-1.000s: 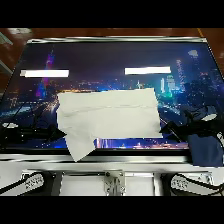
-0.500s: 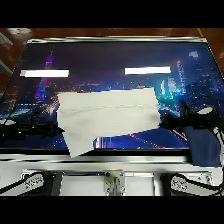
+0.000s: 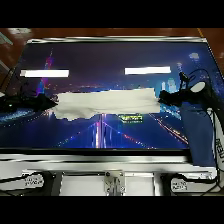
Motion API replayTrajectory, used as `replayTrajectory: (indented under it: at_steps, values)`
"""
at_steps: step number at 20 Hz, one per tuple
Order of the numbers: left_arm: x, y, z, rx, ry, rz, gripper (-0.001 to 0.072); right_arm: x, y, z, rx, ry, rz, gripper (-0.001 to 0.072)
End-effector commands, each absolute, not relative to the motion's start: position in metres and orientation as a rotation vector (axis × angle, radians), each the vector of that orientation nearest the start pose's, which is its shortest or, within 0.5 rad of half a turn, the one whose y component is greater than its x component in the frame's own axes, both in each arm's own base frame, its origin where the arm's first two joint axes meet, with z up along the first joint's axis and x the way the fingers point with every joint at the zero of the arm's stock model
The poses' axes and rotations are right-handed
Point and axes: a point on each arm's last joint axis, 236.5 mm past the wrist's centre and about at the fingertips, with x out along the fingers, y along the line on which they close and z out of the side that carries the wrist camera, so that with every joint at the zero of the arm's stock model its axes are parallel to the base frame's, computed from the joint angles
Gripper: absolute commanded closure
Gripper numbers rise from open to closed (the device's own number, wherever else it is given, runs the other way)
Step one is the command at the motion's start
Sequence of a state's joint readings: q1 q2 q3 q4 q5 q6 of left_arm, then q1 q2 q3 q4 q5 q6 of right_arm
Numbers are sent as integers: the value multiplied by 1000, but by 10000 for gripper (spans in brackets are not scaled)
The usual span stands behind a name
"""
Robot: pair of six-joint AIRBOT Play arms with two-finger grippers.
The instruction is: Fold the shirts.
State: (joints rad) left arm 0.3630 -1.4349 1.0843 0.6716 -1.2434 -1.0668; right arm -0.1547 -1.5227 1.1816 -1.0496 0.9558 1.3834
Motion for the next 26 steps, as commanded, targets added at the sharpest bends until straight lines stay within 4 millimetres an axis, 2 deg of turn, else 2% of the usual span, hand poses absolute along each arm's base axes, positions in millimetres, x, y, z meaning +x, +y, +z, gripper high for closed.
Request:
replayTrajectory:
  at_steps: [1,5,7,9,10,11,12,13,14,15,16,18,20,22,26]
  values:
    - [451,-39,-5,-763,1184,-434,665,492,34,-55,442,1168,118,639]
    - [484,-36,-31,-797,1216,-422,664,524,40,-75,472,1175,120,639]
    - [488,-35,-51,-849,1258,-394,665,527,42,-88,492,1193,117,638]
    - [483,-39,-69,-884,1309,-389,665,520,45,-100,501,1238,120,609]
    - [479,-40,-74,-901,1334,-389,664,516,45,-103,493,1253,125,492]
    - [475,-39,-75,-912,1348,-392,584,515,45,-102,475,1257,140,335]
    - [473,-36,-73,-918,1353,-397,367,512,42,-98,450,1259,159,185]
    - [470,-32,-68,-925,1361,-410,260,509,37,-93,422,1260,172,120]
    - [467,-27,-62,-933,1369,-425,179,506,26,-88,404,1264,160,120]
    - [462,-21,-53,-950,1385,-440,175,504,15,-84,398,1263,141,114]
    - [457,-16,-45,-962,1401,-456,176,501,5,-82,424,1269,120,17]
    - [447,-12,-31,-973,1425,-482,187,491,-3,-86,555,1319,95,17]
    - [442,-14,-15,-939,1412,-514,187,495,8,-88,725,1314,145,18]
    - [443,-17,-1,-891,1378,-538,187,508,30,-84,834,1265,241,18]
    - [442,-26,17,-849,1354,-558,187,517,51,-101,895,1263,254,22]
